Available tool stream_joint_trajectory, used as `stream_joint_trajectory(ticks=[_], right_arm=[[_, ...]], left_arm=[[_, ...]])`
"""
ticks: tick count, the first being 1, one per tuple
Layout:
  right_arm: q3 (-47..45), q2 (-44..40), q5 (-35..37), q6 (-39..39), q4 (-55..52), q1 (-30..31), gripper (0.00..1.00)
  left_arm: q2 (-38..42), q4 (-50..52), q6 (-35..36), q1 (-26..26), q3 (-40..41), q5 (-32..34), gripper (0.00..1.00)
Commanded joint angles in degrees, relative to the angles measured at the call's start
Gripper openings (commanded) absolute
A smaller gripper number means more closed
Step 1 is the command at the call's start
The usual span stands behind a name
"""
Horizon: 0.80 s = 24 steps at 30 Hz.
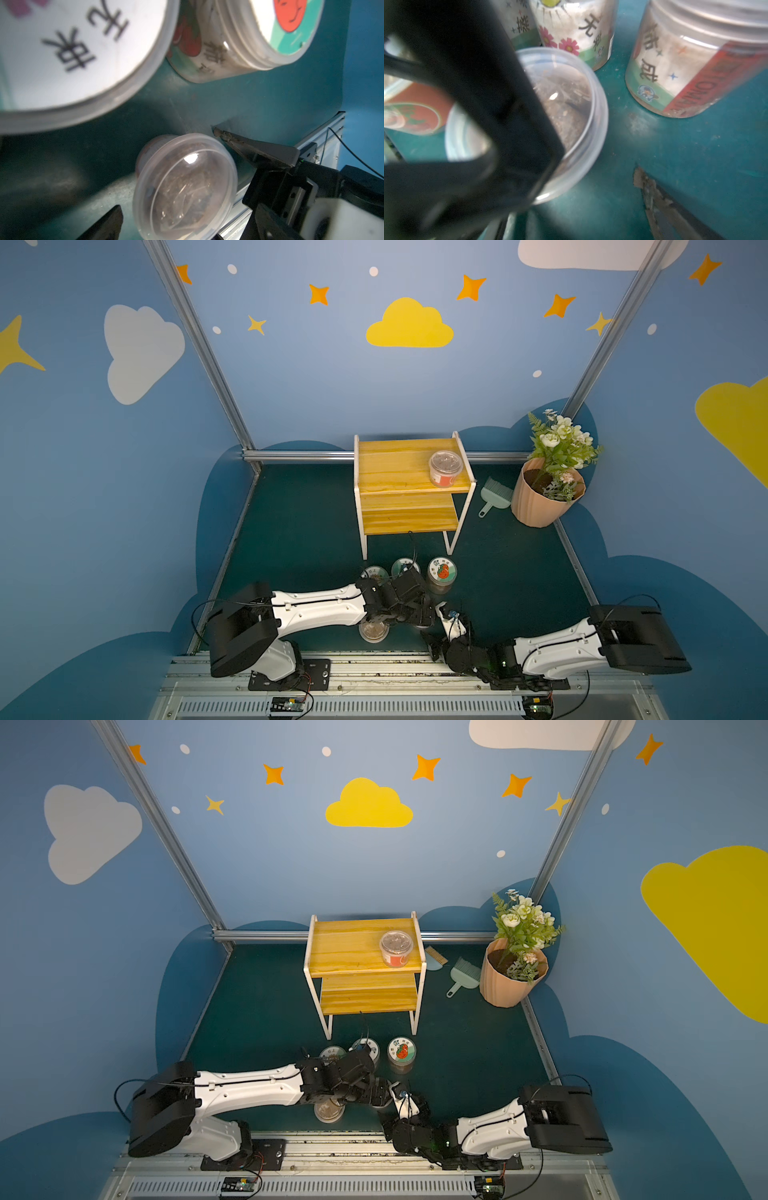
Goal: Place the seed container on the shelf
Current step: Pick up the seed jar at the center of the board.
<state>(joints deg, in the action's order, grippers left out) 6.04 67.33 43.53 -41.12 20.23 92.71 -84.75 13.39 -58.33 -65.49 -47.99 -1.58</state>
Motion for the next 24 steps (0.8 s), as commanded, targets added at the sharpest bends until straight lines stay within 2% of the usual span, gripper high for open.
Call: stream_joint_trajectory(ticks=[1, 8, 13, 24], right_arm=[[0.1, -3.1, -2.4, 2.8, -4.0, 1.0, 0.98], [-1.8, -9.3, -0.4, 2.3, -6.7, 0.9, 0.98], [-2.0, -8.2, -0.4, 1.9, -5.9, 0.8, 0.98], [-1.6, 3.9, -0.1, 1.1, 5.9, -0.5, 0.98]], left_arm=[[0.5, -12.8, 1.0, -0.3, -1.5, -3.3, 1.0], [-2.9, -17.3, 1.5, -0.3, -2.8, -6.3, 1.0], [-3.7, -16.2, 1.7, -0.7, -4.1, -6.2, 1.0], [10.5, -6.3, 2.3, 0.5, 0.0, 4.7, 1.0]])
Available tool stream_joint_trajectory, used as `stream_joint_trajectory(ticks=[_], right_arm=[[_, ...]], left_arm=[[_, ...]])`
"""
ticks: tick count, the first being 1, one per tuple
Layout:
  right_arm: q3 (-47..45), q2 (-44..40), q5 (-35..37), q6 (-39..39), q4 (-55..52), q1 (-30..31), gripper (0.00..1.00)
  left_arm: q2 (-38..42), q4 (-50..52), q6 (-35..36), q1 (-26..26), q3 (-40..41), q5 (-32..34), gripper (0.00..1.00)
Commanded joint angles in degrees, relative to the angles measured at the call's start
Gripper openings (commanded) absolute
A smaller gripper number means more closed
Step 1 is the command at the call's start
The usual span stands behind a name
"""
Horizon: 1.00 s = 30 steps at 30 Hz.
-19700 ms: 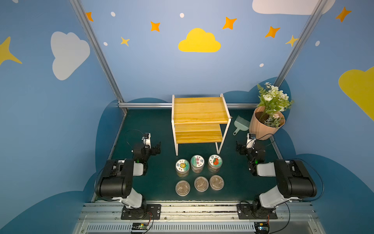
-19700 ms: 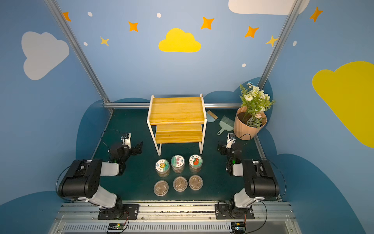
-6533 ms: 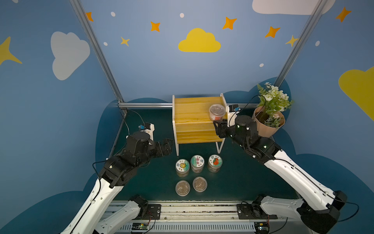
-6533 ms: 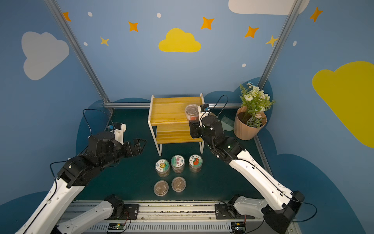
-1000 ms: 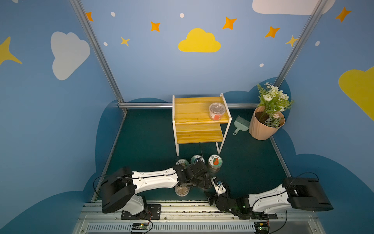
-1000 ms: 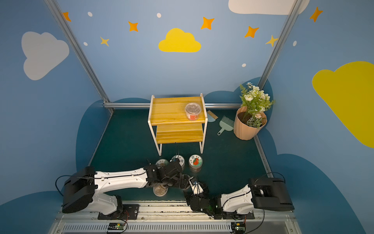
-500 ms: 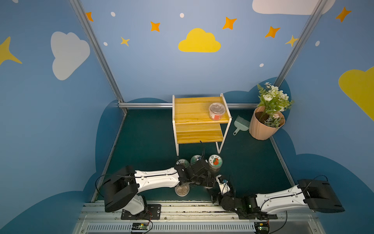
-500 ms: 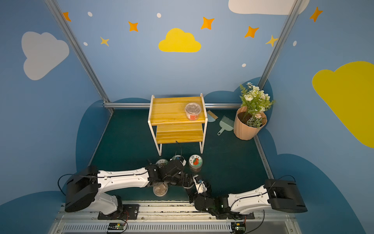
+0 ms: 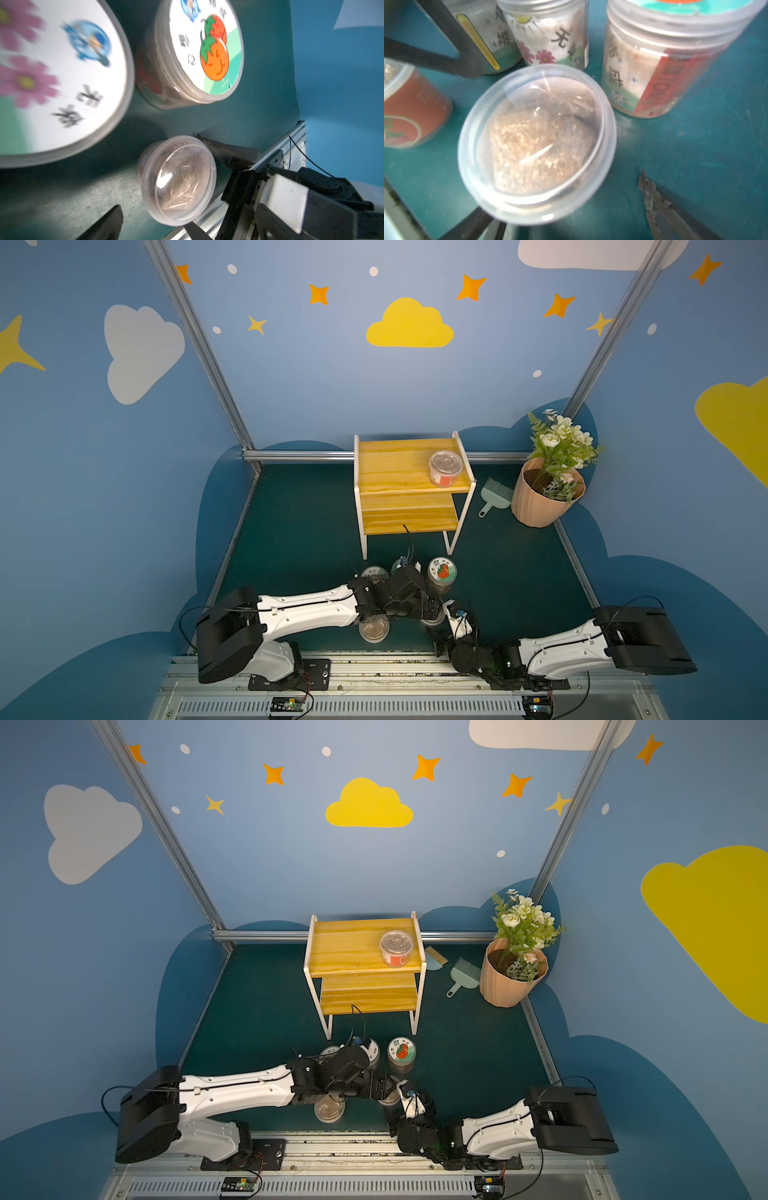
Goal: Place the seed container on the shelf
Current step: Pick up the seed jar at the center of the board.
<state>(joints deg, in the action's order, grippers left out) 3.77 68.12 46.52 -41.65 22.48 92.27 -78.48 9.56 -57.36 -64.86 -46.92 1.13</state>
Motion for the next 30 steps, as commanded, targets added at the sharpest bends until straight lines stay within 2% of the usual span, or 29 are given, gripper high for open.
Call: stream_joint_trajectory(ticks=[1, 21, 27, 30], right_arm=[[0.6, 4.3, -3.3, 2.3, 4.9, -0.1, 0.98], [1.3, 18.2, -10.5, 9.8, 22.6, -6.8, 0.98], [1.5, 25.1, -9.8, 11.3, 29.9, -7.7, 0.98], [0.3, 31.6, -7.6, 12.6, 40.2, -7.7, 0.98]], left_arm=[[5.3, -1.5, 1.4, -0.1, -1.0, 2.6, 1.0], [29.2, 14.1, 2.8, 0.8, 4.9, 17.1, 1.0], [31.2, 16.4, 3.8, 1.5, 4.9, 17.7, 1.0], [30.8, 18.1, 3.8, 1.5, 4.2, 18.0, 1.0]])
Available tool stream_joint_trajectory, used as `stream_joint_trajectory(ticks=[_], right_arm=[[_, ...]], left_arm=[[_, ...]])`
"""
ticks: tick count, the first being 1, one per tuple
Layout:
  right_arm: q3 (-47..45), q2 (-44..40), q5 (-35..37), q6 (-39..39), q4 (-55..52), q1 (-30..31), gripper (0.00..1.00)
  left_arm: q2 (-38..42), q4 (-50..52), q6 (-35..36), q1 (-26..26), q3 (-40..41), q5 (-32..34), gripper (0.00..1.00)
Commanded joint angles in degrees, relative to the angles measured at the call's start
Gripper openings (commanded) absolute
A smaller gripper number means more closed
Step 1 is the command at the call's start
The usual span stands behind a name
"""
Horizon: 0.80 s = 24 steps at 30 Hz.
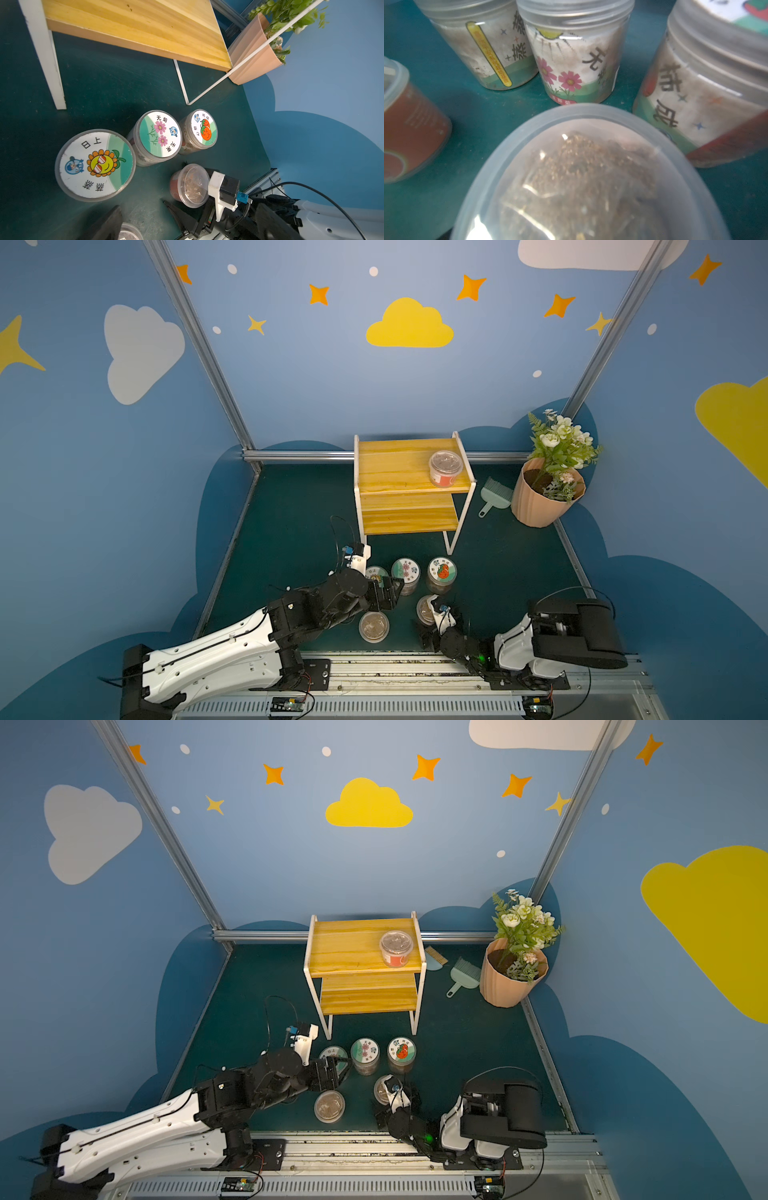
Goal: Place the seed container on the shelf
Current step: Pick up the seed jar at the center of the board.
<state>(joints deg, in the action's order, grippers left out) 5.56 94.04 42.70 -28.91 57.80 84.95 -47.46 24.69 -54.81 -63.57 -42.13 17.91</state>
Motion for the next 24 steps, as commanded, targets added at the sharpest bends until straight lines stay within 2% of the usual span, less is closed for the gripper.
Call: stream_joint_trajectory(ticks=[1, 3, 6, 11, 21, 24], right_arm=[[-2.0, 8.7, -2.9, 0.9, 10.4, -0.4, 0.98], [-2.9, 17.1, -1.7, 3.1, 22.7, -0.3, 0.98], [-1.1, 21.3, 0.0, 2.6, 23.0, 0.2, 0.98], [-1.4, 19.5, 2.1, 3.4, 22.9, 0.8, 0.98], [-0.8, 21.0, 3.5, 2.6, 22.9, 1.1, 0.95], [-1.0, 20.9, 4.4, 2.4, 22.9, 1.3, 0.91]], left_arm=[[-0.1, 3.1, 1.2, 0.2, -0.4, 1.4, 1.0], [0.2, 3.0, 1.3, 0.2, -0.2, 1.7, 1.0], [0.2, 3.3, 1.7, 0.3, -0.6, 2.1, 1.0], [0.2, 4.4, 1.7, 0.3, -0.9, 2.5, 1.0], [0.1, 5.1, 1.9, 0.3, -0.9, 2.9, 1.0], [1.0, 5.9, 1.8, 0.3, -0.9, 3.7, 1.0]])
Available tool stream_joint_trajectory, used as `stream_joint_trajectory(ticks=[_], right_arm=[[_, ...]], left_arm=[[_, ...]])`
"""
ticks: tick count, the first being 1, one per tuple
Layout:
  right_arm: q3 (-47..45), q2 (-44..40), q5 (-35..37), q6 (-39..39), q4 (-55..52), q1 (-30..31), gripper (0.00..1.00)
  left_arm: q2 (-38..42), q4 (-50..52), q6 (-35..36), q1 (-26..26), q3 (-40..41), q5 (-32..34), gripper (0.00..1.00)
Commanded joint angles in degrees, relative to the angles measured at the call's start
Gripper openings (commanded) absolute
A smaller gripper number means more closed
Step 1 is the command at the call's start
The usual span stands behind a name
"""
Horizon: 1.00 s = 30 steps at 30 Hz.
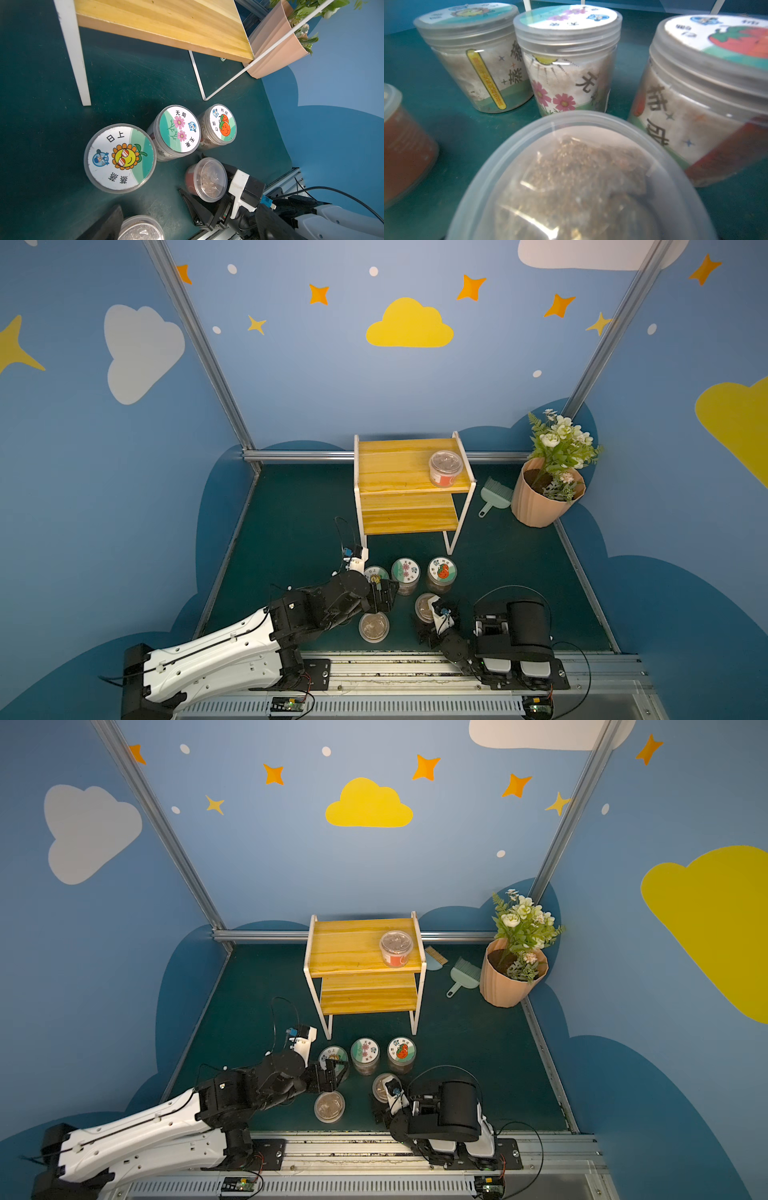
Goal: Place the seed container on the shelf
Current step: Pick up the seed jar at the center of the board.
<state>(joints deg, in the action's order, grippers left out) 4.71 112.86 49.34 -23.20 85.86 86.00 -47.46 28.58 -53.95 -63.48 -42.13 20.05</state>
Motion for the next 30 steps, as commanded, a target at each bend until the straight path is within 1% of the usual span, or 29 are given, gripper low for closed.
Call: stream_joint_trajectory(ticks=[1, 3, 6, 10, 13, 19, 21, 30], right_arm=[[-0.1, 2.0, -2.0, -3.1, -5.1, 0.5, 0.9], [-0.1, 1.7, -1.7, -2.6, -5.1, 0.7, 0.87], [0.1, 1.2, -1.9, -1.6, -5.1, 0.9, 0.87], [0.2, 0.9, -1.0, -1.4, -5.2, 1.5, 0.83], [0.1, 0.8, 0.0, -1.3, -5.2, 1.7, 0.77], [0.3, -0.7, 1.1, 0.3, -5.2, 2.5, 0.71], [0.5, -1.5, 1.8, 1.6, -5.2, 3.2, 0.66], [1.1, -3.1, 6.6, 4.1, -5.2, 6.5, 0.61]], left_arm=[[1.5, 2.4, 0.9, 0.2, -0.9, 2.0, 1.0], [2.4, 3.3, 1.0, 0.2, -0.9, 2.6, 1.0], [3.7, 4.4, 1.2, 0.2, -1.0, 3.3, 1.0], [5.3, 4.8, 0.7, 0.2, -0.2, 3.3, 1.0], [6.1, 5.5, 0.2, 0.2, 0.2, 3.3, 1.0], [6.4, 7.7, 1.0, 0.2, -0.7, 4.2, 1.0], [6.5, 8.5, 1.3, 0.2, -1.1, 4.4, 1.0], [8.0, 9.9, 1.4, 0.2, -1.2, 5.0, 1.0]])
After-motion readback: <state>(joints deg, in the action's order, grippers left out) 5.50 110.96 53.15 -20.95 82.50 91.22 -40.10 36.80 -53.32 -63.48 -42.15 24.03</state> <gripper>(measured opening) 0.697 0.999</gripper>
